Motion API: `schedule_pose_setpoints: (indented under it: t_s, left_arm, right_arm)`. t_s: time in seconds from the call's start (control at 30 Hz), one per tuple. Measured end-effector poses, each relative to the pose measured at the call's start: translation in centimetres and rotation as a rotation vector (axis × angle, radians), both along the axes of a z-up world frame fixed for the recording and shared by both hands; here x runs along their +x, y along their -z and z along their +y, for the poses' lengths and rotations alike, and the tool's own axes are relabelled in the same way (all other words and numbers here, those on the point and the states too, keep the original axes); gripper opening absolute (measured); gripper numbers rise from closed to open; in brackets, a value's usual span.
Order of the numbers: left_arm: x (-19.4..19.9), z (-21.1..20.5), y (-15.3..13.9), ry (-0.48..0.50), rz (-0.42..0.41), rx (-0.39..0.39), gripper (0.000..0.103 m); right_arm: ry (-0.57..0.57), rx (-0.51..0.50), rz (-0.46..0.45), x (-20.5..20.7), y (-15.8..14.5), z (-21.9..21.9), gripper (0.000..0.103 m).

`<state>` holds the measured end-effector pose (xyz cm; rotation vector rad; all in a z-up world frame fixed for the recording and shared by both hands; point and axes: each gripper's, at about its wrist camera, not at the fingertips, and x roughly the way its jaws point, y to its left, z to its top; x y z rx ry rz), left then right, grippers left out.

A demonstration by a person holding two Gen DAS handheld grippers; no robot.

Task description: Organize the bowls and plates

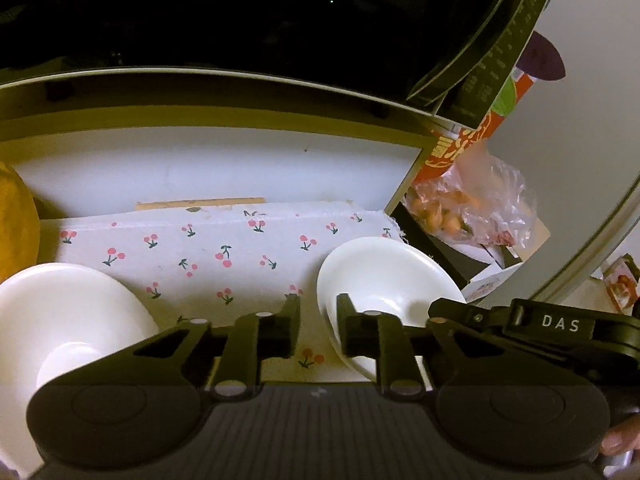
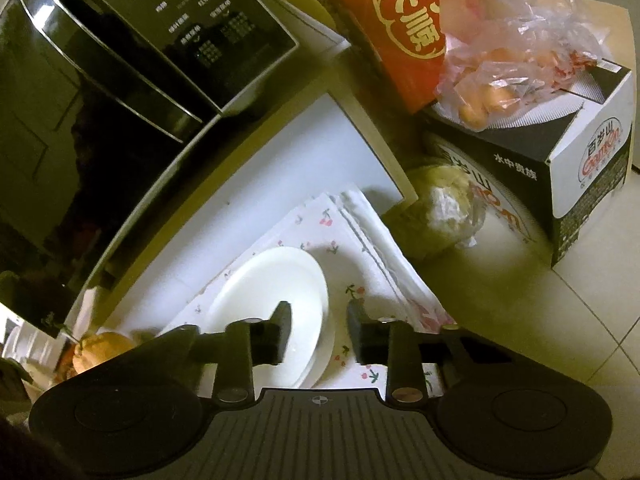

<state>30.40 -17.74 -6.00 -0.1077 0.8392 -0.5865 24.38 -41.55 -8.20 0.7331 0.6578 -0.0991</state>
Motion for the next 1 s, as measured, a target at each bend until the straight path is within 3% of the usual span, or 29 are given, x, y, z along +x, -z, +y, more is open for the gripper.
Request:
schedule_pose_setpoints:
  t_s: [0.07, 0.2, 0.6, 1.0]
  left_arm:
    - [0.0, -0.2, 0.1, 0.007, 0.000, 0.002, 0.007]
    - [-0.1, -0.3, 0.0, 0.008, -0.010, 0.007, 0.007]
    - [-0.7, -0.2, -1.1, 0.003, -0.022, 0.027, 0.005]
    - [-4.9, 2.4, -8.0, -0.024, -0.080, -0.014, 0.005]
  right_arm:
    - [-0.001, -0.008, 0.002, 0.0, 0.1, 0.1, 0.019]
    - [-0.011, -0.017, 0.000, 0.0, 0.2, 0.2, 0.010]
    - [-0.018, -0.015, 0.004, -0.2, -0.7, 0.6, 0.009]
    - [-0.011, 0.019, -0.078, -3.6, -8.2, 2.1, 0.009]
